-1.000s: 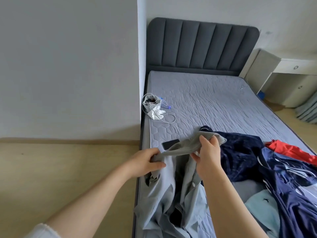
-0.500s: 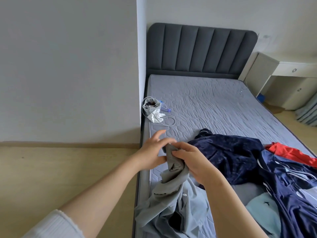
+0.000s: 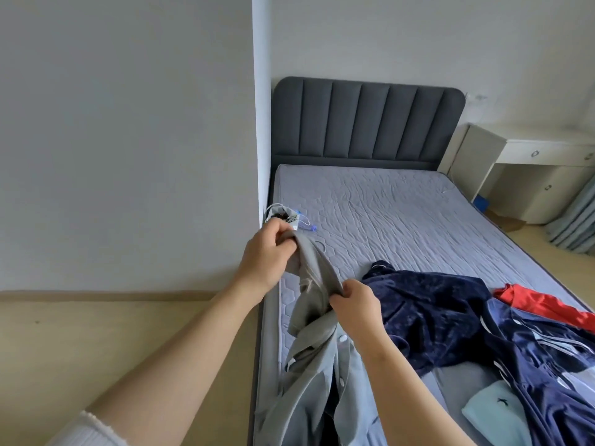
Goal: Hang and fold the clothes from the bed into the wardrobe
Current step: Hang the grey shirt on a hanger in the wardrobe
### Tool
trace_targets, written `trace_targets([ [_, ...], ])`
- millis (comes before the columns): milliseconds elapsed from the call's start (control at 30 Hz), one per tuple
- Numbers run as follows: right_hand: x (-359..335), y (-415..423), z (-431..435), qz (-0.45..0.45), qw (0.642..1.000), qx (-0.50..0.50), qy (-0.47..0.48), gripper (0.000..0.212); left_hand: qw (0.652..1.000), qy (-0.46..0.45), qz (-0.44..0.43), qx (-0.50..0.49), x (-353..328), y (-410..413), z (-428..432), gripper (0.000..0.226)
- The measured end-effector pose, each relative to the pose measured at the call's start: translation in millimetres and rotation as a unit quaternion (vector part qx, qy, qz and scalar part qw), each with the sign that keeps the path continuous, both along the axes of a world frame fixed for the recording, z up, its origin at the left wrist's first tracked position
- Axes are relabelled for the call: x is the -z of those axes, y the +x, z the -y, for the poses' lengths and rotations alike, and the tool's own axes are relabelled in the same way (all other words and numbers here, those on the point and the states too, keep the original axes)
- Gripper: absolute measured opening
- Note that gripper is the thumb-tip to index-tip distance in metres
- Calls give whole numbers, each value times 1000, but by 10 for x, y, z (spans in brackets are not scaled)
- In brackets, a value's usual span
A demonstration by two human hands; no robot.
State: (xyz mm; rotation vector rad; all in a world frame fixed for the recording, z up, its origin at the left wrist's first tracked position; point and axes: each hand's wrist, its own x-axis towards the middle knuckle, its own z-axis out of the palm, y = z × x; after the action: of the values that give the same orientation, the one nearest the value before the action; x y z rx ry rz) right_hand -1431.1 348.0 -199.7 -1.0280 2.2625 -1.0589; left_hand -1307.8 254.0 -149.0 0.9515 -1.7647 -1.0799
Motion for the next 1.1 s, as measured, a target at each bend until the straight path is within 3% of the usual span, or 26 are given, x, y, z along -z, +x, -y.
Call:
trace_targets([
  [133, -105, 9, 60, 55, 997, 15, -49, 18, 993, -37, -57, -98, -288, 165, 163, 28],
  [267, -302, 41, 161, 22, 995, 9, -101, 41, 983, -62, -48, -166, -427, 335, 238, 25],
  [467, -814, 92, 207, 92, 958, -23, -270, 40, 961, -114, -43, -247, -691, 593, 248, 11],
  [567, -1003, 96, 159, 138, 942, -66, -298, 41, 942, -126, 18, -311, -720, 697, 192, 12],
  [633, -1025, 83, 130, 138, 947, -97, -272, 38, 915, -131, 132, -357, -672, 752, 152, 9],
  [700, -969, 84, 116, 125, 958, -121, -229, 36, 902, -138, 249, -324, -581, 780, 131, 11],
  [767, -861, 115, 108, 114, 965, -141, -191, 37, 925, -134, 305, -182, -468, 758, 77, 24],
  [833, -757, 173, 101, 103, 966, -172, -164, 39, 955, -79, 284, 30, -347, 656, -50, 38],
  [900, -683, 229, 95, 102, 962, -208, -143, 37, 952, 0, 251, 173, -224, 511, -193, 39],
  [1000, -625, 254, 79, 95, 963, -218, -127, 31, 963, -16, 223, 153, -102, 413, -255, 13],
  [1100, -602, 233, 62, 101, 970, -172, -136, 18, 971, -81, 214, 63, -99, 441, -210, 21],
])
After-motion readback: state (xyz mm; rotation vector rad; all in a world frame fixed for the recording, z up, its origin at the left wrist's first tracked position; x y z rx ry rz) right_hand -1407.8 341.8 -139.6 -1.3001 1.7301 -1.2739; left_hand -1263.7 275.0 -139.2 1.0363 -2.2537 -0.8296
